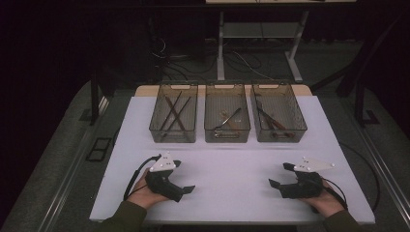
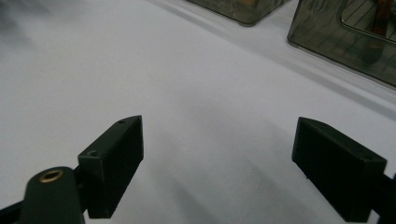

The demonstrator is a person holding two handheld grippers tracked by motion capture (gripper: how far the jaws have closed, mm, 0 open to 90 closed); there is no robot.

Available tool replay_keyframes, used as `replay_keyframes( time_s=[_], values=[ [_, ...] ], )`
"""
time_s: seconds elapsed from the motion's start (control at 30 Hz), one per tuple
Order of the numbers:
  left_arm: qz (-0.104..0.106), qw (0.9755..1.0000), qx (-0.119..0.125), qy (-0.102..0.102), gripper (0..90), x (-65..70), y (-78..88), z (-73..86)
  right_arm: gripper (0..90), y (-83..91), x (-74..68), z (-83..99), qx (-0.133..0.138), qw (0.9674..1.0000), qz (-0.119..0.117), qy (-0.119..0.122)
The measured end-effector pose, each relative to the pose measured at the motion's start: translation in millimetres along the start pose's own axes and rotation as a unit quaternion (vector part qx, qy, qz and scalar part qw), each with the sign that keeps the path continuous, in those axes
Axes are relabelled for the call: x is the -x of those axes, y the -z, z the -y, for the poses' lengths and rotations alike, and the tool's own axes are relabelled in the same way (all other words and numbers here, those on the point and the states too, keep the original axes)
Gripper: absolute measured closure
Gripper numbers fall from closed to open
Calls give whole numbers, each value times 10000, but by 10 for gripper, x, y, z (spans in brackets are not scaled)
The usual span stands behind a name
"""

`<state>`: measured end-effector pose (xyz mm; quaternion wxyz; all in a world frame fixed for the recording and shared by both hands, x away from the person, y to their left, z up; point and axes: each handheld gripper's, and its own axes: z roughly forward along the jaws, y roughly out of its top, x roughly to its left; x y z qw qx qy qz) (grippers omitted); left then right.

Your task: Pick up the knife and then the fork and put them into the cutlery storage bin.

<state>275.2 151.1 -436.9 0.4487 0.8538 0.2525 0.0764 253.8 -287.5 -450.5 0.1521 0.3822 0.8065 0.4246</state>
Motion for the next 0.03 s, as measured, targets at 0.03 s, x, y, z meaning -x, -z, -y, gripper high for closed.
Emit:
replay_keyframes(
  time_s=[0.03],
  values=[
    [0,10000,0,0,0,0,0,0,162,0,0,-1,4,10000,-3,7]
  ],
)
